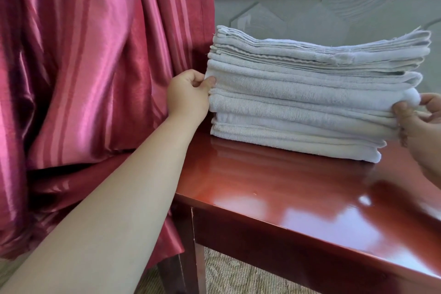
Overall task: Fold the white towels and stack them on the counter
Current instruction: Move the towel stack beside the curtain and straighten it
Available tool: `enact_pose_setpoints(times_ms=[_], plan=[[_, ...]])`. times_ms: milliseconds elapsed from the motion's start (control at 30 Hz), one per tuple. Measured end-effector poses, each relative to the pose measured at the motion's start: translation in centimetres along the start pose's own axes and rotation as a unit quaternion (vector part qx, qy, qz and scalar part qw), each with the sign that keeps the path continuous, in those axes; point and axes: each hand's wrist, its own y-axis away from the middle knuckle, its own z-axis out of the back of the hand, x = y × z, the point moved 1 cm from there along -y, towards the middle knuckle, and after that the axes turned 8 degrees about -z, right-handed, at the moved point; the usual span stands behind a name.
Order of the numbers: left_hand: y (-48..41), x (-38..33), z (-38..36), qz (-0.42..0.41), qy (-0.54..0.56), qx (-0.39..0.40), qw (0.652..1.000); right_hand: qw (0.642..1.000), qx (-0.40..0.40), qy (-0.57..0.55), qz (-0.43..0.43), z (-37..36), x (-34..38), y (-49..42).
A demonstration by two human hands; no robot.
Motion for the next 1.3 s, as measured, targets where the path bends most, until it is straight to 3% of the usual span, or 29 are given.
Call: enact_pose_setpoints(times_ms=[267,400,533,600,700,833,1133,1300], plan=[[1.3,1.6,1.2,0.065,0.061,0.054,0.995,0.999,0.025,0.0,-0.023,0.1,1.0,1.5],[2.1,0.3,1.2,0.017,-0.015,0.014,1.0,0.993,-0.039,0.111,0.016,-0.9,3.3,3.5],[3.3,-2.2,1.2,-0.063,-0.121,-0.002,0.991,0.97,-0.092,0.194,0.114,-1.6,5.9,5.9],[4.2,-3.4,1.2,-0.147,-0.182,0.027,0.972,0.959,-0.055,0.235,0.15,-2.2,6.7,7.1],[5.8,-4.4,0.4,-0.257,-0.255,0.168,0.917,0.937,0.028,0.295,0.184,-3.2,6.8,8.4],[7.6,-4.6,-0.9,-0.219,-0.236,0.314,0.893,0.912,0.107,0.355,0.178,-4.0,6.6,9.8],[9.0,-3.9,-2.3,-0.256,-0.263,0.262,0.892,0.9,0.139,0.365,0.195,-4.2,5.2,10.0],[9.2,-4.3,-2.3,-0.218,-0.276,0.297,0.888,0.901,0.163,0.372,0.151,-4.8,5.5,10.1]])
